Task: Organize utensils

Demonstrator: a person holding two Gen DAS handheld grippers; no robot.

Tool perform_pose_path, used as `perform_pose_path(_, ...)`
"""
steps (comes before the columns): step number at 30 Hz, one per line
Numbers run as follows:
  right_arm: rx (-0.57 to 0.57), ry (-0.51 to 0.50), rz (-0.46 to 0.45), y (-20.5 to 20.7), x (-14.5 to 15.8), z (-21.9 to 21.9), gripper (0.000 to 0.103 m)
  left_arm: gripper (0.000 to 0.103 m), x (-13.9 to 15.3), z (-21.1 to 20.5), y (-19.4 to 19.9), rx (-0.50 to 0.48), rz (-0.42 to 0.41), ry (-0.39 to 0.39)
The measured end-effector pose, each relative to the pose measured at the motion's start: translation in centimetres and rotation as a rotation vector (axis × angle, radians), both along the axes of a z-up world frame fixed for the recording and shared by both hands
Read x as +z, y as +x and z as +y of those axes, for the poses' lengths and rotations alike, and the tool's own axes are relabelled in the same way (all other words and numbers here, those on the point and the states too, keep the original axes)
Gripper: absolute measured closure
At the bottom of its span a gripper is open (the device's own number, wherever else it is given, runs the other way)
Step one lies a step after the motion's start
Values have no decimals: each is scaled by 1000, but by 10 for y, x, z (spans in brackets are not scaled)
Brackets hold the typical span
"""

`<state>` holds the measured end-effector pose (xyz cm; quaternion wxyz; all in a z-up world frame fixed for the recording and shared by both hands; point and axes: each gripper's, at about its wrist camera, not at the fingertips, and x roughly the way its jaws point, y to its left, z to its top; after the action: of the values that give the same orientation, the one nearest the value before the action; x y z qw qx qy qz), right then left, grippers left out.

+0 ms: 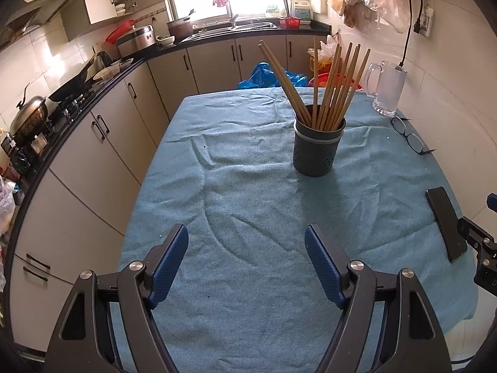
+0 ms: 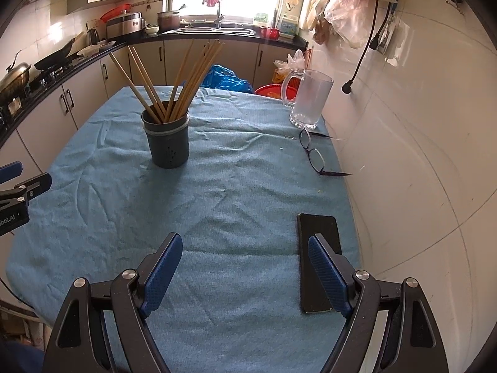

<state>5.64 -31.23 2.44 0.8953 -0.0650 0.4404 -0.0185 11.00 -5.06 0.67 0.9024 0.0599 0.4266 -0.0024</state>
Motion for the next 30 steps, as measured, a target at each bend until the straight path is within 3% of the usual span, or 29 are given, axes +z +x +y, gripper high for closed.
perform_pose_path(30,8,19,48,5,-15,4,16,27,-4,7,1,19,17,-3)
